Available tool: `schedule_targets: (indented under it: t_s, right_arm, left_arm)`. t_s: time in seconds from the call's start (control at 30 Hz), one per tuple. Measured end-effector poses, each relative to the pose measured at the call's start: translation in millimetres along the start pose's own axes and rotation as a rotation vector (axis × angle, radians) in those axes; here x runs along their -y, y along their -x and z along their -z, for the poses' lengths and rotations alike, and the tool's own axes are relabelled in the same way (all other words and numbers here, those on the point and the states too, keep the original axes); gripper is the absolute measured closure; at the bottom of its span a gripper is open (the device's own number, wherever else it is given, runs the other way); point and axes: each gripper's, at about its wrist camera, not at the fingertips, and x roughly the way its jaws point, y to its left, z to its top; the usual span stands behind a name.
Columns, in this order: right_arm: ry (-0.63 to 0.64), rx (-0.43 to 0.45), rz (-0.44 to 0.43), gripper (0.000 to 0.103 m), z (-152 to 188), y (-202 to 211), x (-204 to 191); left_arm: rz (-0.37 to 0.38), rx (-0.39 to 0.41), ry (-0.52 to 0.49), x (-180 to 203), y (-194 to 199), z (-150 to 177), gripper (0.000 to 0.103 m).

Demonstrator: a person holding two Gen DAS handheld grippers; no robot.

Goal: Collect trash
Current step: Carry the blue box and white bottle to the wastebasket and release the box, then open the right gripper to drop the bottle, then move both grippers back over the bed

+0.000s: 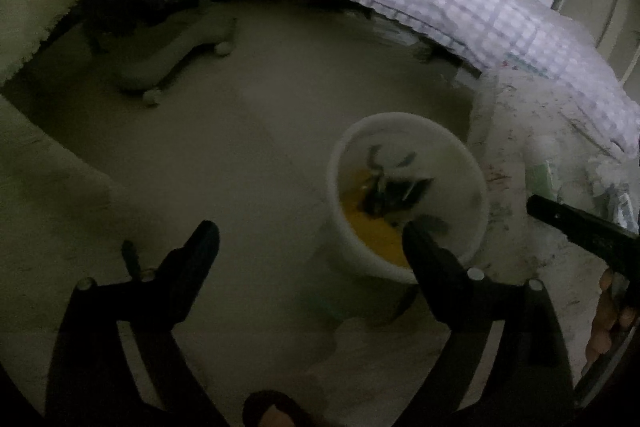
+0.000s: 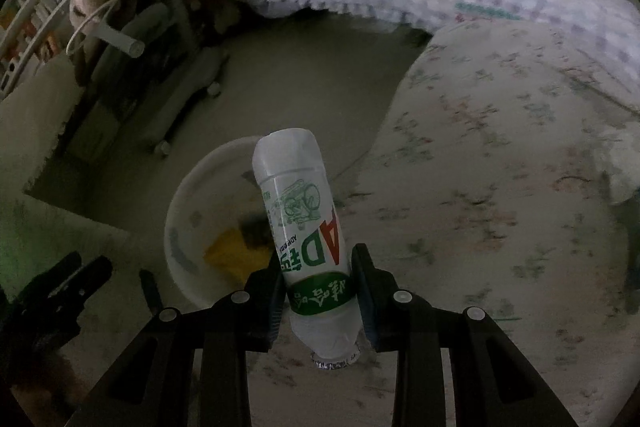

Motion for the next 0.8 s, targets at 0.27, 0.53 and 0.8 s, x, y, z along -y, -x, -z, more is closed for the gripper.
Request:
schedule_targets:
  t_s: [0.27, 0.53, 0.8]
  right_arm:
    - [-0.013, -0.025, -0.008, 0.071, -2, -29, -21]
    - [-0.007, 0.012, -0.016, 0.064, -2, -28, -28]
    - [0.002, 0.101, 0.012, 0.045, -3, 14, -21]
  left_arm:
    - [-0.029, 0.026, -0.038, -7, 8, 4, 0.01]
    - [-0.024, 0.021, -0.034, -12, 7, 4, 0.009]
    - [-0.001, 0.033, -0.05, -1, 17, 8, 0.009]
